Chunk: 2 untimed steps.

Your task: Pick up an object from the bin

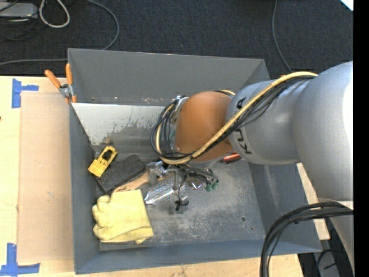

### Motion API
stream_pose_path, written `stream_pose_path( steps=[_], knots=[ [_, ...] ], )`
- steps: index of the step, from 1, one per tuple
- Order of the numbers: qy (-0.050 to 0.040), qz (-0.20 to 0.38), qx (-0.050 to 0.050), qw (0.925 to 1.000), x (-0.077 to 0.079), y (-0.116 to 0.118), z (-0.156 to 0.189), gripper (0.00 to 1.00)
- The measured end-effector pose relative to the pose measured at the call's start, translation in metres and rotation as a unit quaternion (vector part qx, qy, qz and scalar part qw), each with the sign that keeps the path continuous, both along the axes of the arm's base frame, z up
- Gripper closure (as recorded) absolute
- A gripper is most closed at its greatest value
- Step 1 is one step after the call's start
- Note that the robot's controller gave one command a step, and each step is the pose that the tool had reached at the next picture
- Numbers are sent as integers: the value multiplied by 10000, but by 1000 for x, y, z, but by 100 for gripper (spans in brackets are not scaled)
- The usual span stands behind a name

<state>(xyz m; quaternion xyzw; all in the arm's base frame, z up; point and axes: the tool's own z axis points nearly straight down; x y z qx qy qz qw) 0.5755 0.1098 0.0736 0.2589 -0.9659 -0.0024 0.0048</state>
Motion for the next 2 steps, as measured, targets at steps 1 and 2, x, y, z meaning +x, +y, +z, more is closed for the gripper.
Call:
stream_pose_path(
  steps=[1, 2],
  knots=[
    [-56, 1609, 18, 9870, -15, 66, -4, 0],
    [14, 14, -2, 10000, -1, 0, -1, 100]
  ],
)
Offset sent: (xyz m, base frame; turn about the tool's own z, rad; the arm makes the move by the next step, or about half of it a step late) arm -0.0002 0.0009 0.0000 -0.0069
